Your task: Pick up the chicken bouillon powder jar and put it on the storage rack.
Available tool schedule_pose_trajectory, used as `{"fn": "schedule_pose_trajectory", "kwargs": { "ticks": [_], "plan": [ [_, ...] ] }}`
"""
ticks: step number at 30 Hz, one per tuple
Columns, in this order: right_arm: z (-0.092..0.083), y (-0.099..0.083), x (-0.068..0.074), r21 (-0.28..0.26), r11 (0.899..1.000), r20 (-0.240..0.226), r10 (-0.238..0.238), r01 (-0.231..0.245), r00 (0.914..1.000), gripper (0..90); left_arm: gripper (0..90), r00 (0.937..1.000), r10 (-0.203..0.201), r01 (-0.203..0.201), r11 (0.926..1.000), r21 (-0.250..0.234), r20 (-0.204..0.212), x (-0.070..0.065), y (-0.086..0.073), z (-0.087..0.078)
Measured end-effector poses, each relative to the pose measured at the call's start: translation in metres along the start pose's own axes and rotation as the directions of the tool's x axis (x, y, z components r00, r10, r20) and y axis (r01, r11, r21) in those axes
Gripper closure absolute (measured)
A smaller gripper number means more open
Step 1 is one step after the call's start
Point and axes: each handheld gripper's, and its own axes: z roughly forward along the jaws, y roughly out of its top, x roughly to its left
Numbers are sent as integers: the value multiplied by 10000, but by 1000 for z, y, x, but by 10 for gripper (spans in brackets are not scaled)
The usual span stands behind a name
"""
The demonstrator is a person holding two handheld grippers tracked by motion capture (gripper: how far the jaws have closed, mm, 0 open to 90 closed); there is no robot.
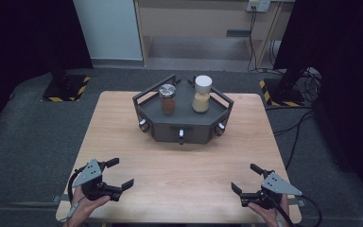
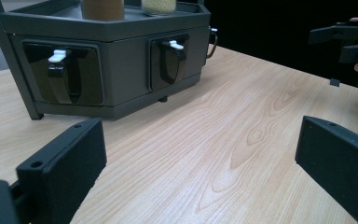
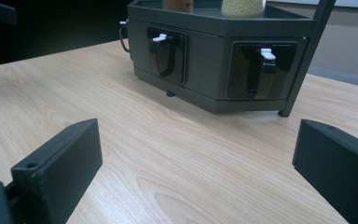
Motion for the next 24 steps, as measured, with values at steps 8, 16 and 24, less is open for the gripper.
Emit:
{"fn": "schedule_pose_trajectory", "kwargs": {
  "ticks": [8,16,24],
  "plan": [
    [-2,0,1,-71,10000,159,70,-69,9998,21,7,10000,96,-96,9999,-100,11,-3,0,-3],
    [-8,-2,2,-268,9995,465,159,-147,9988,22,7,9998,74,-78,9998,-190,-176,-5,-1,-5],
    [-13,-4,-1,-420,9985,831,372,-338,9958,20,8,9984,-30,13,9995,-308,-557,-5,-3,-10]
  ]
}}
